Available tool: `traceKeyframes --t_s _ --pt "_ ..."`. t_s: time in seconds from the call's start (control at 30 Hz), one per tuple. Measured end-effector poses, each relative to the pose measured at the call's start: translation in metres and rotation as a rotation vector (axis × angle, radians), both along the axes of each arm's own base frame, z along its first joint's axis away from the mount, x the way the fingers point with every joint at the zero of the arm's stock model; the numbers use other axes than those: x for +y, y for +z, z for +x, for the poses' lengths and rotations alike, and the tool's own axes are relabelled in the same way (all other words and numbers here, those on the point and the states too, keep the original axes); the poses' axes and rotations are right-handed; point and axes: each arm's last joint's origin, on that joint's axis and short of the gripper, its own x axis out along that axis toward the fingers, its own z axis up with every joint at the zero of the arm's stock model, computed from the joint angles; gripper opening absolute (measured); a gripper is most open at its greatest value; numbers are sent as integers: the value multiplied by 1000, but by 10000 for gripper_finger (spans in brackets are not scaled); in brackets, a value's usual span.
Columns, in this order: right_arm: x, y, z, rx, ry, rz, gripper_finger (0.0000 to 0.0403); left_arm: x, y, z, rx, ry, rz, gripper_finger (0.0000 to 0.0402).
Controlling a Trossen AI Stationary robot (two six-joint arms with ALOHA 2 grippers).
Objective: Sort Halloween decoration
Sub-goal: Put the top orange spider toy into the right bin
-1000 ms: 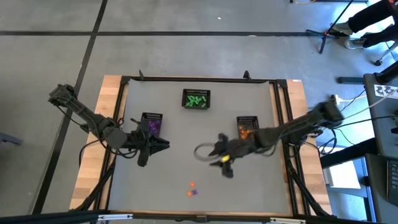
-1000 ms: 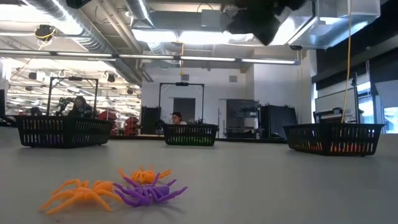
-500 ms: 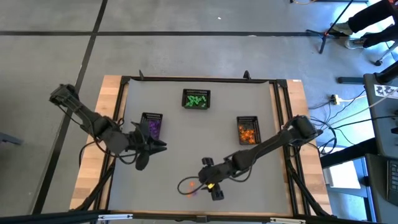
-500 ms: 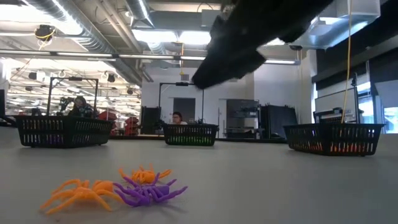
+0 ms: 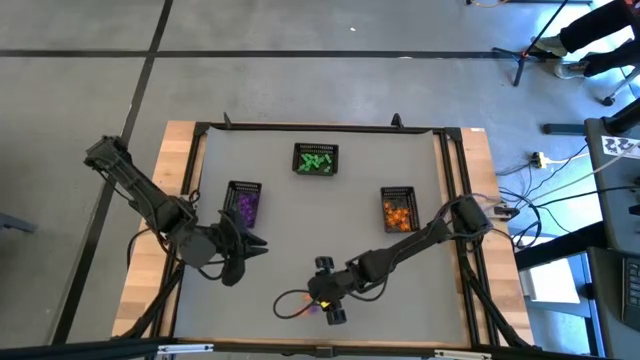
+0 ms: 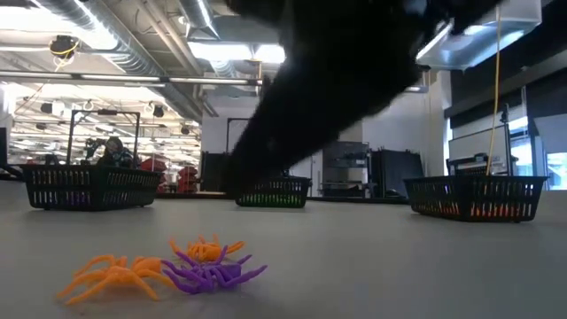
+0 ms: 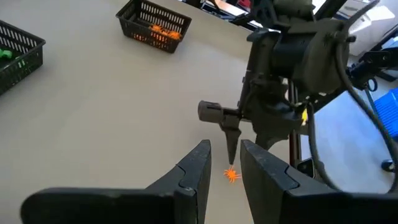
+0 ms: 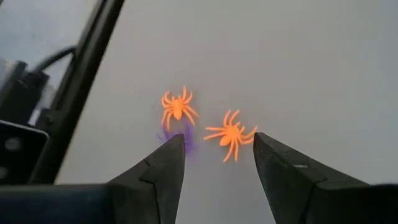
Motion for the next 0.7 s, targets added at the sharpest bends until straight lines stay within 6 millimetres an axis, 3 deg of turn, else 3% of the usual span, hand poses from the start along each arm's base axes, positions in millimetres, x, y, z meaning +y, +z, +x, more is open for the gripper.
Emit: traceKeyframes --t_s 0.17,0.7 --pt "0 -15 0 44 -7 -15 188 0 0 0 0 2 3 80" --pt "-3 -31 5 42 -51 -59 177 2 0 0 -14 36 25 80"
